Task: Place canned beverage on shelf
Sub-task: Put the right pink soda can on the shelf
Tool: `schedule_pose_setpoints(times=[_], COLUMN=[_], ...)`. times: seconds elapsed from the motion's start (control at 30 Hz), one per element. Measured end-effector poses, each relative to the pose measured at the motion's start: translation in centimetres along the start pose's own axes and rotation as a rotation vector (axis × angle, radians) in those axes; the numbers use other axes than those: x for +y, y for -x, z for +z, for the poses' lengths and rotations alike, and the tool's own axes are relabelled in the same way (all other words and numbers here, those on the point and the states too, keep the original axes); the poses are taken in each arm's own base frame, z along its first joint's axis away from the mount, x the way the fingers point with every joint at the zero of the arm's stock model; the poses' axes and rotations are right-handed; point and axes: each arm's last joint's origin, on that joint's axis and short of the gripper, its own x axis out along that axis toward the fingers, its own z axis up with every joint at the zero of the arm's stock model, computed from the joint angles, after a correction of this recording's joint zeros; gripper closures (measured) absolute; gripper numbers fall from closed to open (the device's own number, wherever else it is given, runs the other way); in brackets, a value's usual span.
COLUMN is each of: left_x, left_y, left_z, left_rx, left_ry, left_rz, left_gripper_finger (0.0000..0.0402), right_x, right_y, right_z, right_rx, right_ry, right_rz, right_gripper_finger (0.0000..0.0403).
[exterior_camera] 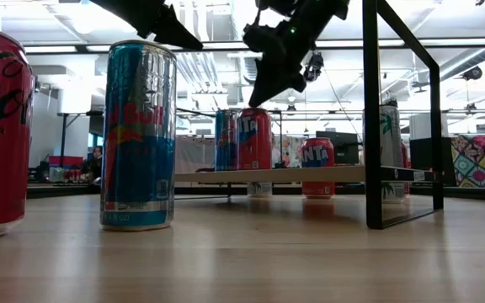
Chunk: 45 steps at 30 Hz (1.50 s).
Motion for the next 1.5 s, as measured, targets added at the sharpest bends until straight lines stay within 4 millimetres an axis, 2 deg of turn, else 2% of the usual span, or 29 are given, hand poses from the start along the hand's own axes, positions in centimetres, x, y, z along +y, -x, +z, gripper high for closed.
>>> schedule_pose_setpoints(times=[0.2,0.43,0.7,1.0,1.2,1.37,1.5], left_x=[0.0,0.0,0.0,0.0,0.0,0.0,0.0], left_y=[0.0,0.0,0.0,0.0,0.0,0.0,0.0], left_z=[0.0,0.0,0.0,0.0,0.1,0.1,0.0], left_rx=[0.000,0.000,0.000,0.000,-0.005,-0.005,-0.005], left_ry=[0.000,-0.001,-0.019,-0.039,-0.042,-0.042,-0.042], left_rz=[0.000,0.000,0.000,0.000,0.001,0.001,0.001], left_gripper_finger=[0.0402,0.0402,0.0402,0.0402,0.0402,0.0402,0.0402], right_x=[0.0,-0.4,-1.4,-3.2,-4.5,-5.2,-5.2], right_y=[1.7,4.7,8.1,10.7,12.4,13.3,13.3], right_z=[0.3,0.3,-0.5,-2.6,-4.9,-6.6,-6.7], right_rx=[-0.028,-0.048,-0.010,0.159,0.365,0.554,0.575], right_ry=[-0.009,-0.024,-0.201,-0.374,-0.542,-0.552,-0.547], right_rz=[0.043,0.045,0.023,-0.050,-0.161,-0.240,-0.253], right_gripper_finger=[0.0390,0.0390,0.0390,0.0390,0.0390,0.0390,0.0390])
